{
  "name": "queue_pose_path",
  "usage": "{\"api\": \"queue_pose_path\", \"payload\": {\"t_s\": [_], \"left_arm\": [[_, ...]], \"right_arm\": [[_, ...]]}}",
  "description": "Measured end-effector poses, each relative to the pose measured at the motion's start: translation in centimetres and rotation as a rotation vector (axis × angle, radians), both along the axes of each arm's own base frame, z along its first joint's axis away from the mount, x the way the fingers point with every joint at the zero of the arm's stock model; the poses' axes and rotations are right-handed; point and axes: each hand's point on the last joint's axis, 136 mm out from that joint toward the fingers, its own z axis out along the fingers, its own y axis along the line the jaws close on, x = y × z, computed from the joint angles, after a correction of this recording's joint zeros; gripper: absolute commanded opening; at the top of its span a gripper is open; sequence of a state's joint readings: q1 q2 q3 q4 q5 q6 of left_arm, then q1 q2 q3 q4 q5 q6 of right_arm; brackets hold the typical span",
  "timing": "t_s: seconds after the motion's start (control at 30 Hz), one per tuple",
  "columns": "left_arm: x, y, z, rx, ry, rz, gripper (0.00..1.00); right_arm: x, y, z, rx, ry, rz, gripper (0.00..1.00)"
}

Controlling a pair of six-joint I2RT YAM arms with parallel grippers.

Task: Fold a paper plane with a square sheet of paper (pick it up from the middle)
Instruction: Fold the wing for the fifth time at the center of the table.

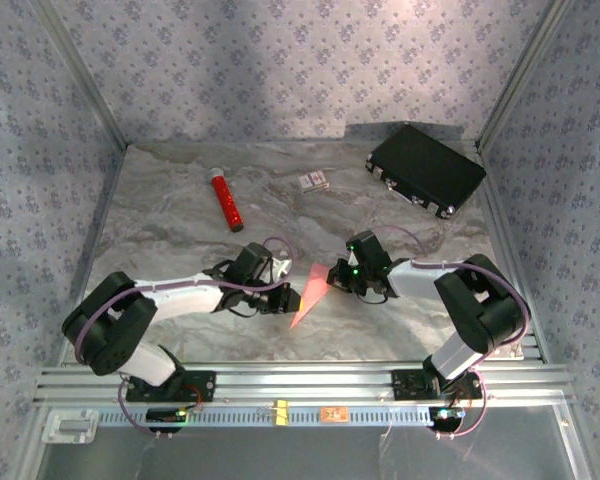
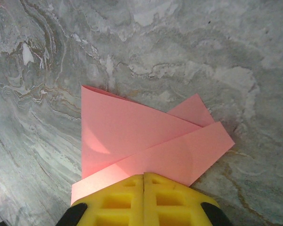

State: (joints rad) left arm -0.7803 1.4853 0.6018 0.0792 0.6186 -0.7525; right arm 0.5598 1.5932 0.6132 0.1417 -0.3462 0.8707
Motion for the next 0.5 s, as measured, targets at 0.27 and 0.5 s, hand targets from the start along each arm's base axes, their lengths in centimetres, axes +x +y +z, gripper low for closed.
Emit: {"api": "queue_pose_path", "payload": {"t_s": [0.27, 0.5], "left_arm": [[-0.8, -0.5, -1.3, 0.011, 0.037, -0.024, 0.08], [-0.8, -0.8, -1.1, -0.001, 0.035, -0.026, 0.07]], "right_arm": [[0.0, 0.0, 0.0, -0.003, 0.0, 0.0, 0.02], [0.0, 0.0, 0.0, -0.004, -0.002, 0.003, 0.02]]}}
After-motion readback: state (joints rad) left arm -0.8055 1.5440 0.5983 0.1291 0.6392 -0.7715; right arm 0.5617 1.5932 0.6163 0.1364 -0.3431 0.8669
